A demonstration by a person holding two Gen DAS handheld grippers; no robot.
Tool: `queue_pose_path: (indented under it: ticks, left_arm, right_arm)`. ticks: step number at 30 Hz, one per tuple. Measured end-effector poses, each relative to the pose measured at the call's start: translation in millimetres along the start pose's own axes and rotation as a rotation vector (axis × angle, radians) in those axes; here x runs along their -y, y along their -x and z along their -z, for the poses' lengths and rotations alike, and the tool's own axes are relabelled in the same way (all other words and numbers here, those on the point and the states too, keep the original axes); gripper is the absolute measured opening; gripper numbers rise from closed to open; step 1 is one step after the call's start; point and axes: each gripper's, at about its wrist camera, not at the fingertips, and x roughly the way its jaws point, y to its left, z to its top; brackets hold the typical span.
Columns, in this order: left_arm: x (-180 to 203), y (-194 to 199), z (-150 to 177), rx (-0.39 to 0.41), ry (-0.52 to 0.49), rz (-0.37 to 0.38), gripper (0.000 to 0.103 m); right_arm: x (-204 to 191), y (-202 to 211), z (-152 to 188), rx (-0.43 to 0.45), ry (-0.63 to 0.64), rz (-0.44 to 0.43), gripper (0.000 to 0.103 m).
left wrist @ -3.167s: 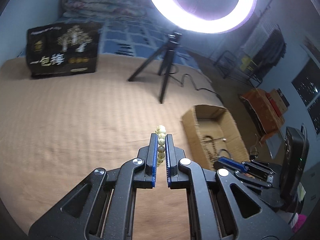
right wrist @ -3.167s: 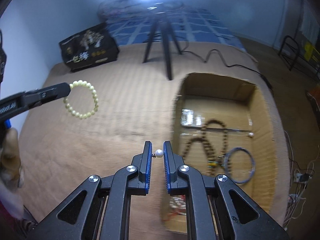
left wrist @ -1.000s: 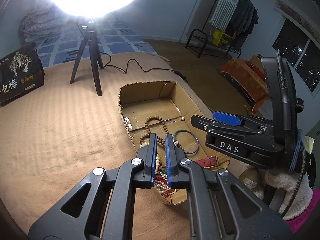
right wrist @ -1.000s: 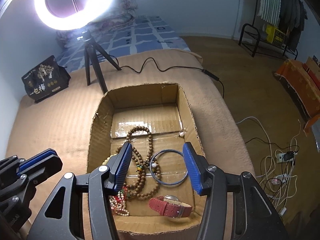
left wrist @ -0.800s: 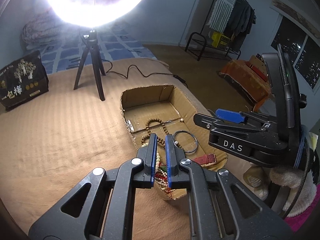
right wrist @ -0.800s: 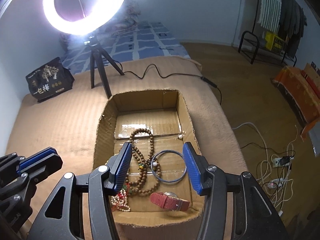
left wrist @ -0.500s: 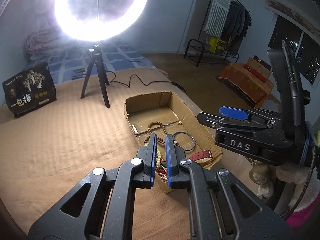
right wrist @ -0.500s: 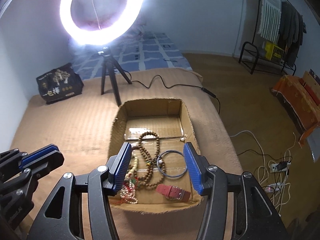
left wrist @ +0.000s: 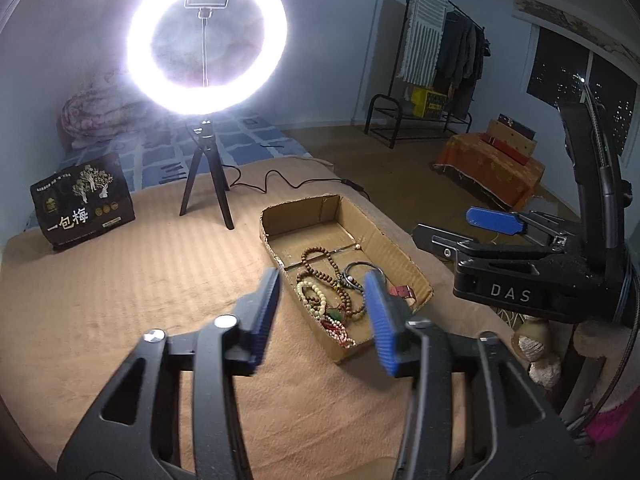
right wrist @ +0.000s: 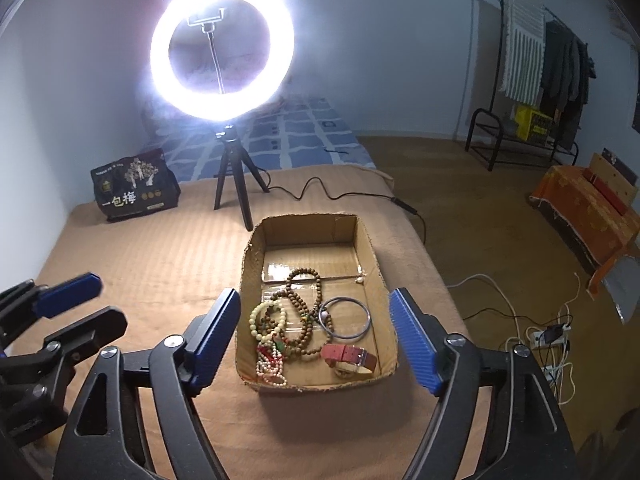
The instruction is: Organize jewelry
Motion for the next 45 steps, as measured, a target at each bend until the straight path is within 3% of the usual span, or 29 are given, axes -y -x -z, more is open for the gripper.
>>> queue_pose_path:
  ticks: [6,16,18,37,39,45]
  left_arm:
    - [6.1,17.5,7.3,0.034,-0.036,-0.019,0.081]
    - [13.8,22.6,18.6,0.041,-0.112,-0.080,0.087]
    - [12.1,18.9,19.6,0.038,-0.123,-0.096,0.097]
    - [4.2,18.9,21.9,0.012,-0.089,-0.171,0.098]
    - [3.9,18.0,22.0,0.005,-0.086,-0.177,0.102]
    - [3.5,17.9,22.6,0.008,-0.085,-0.181,0.102]
  right_arm:
    - [-0.9,13.3,7.1,0.057,0.005,0.028,0.079]
    - [5.2,19.6,11.0,0.097,-0.023,0.043,0.080]
    - [6.4,19.6,11.4,0.101,-0.029,0.045,0.080]
    - [3.2,10.8,16.1,0.086,-0.019,0.073,0.080]
    - [2.7,10.6,16.6,0.086,-0.015,0.077,0.080]
    - [1.8,10.2,16.8,0.087,-0.012,0.079,0.081]
